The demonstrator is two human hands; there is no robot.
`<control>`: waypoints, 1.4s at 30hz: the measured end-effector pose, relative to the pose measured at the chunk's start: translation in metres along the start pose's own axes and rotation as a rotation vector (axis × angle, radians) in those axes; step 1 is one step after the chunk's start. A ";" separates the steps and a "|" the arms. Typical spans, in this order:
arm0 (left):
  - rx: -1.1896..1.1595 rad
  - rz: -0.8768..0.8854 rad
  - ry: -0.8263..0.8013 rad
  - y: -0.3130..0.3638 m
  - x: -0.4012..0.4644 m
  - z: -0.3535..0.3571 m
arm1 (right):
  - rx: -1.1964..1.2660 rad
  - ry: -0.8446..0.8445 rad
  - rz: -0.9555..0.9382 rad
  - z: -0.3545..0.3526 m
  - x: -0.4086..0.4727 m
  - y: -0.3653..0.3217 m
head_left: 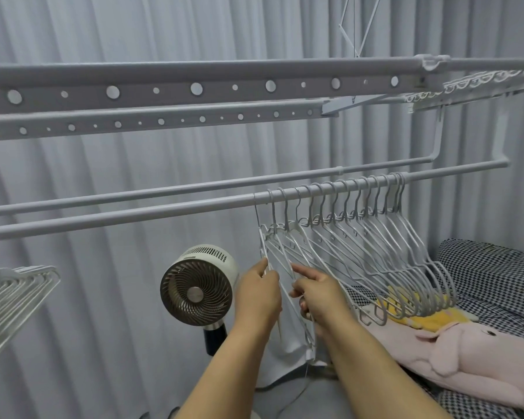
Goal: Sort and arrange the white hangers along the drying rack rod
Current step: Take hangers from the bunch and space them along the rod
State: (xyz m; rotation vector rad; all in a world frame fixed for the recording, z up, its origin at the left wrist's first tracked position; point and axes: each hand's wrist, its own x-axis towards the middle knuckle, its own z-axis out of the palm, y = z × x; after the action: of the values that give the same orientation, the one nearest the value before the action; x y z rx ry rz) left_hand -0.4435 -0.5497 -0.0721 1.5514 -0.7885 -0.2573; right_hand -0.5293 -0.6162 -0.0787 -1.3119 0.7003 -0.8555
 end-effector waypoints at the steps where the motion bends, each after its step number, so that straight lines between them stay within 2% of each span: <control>1: 0.005 -0.001 0.004 0.001 -0.001 0.000 | -0.002 0.001 0.000 0.000 -0.001 -0.001; 12: 0.062 -0.029 -0.002 0.002 -0.008 -0.004 | -0.102 0.005 -0.038 0.003 -0.007 -0.002; 14: 0.094 -0.037 -0.013 0.003 -0.010 -0.006 | -0.202 0.041 -0.071 0.004 -0.008 0.000; 18: 0.102 -0.084 -0.064 0.005 -0.016 -0.014 | -0.590 0.154 -0.211 0.007 -0.016 0.000; 21: 0.098 -0.103 -0.076 0.007 -0.018 -0.019 | -0.688 0.236 -0.294 0.013 -0.024 -0.002; 28: 0.144 -0.059 -0.061 0.001 -0.018 -0.036 | -0.596 0.305 -0.470 0.033 -0.038 -0.016; 34: 0.116 -0.069 0.002 0.000 -0.022 -0.060 | -0.529 0.248 -0.537 0.061 -0.052 -0.016; 39: 0.253 -0.064 0.090 -0.004 -0.026 -0.093 | -0.485 0.161 -0.537 0.093 -0.063 -0.011; 42: 0.257 -0.047 0.117 -0.008 -0.028 -0.118 | -0.448 0.092 -0.520 0.117 -0.071 -0.007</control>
State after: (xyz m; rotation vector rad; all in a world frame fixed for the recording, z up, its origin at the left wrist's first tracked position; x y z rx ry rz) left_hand -0.3913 -0.4397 -0.0681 1.8112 -0.7139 -0.1008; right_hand -0.4687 -0.4950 -0.0574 -1.9153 0.6524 -1.2258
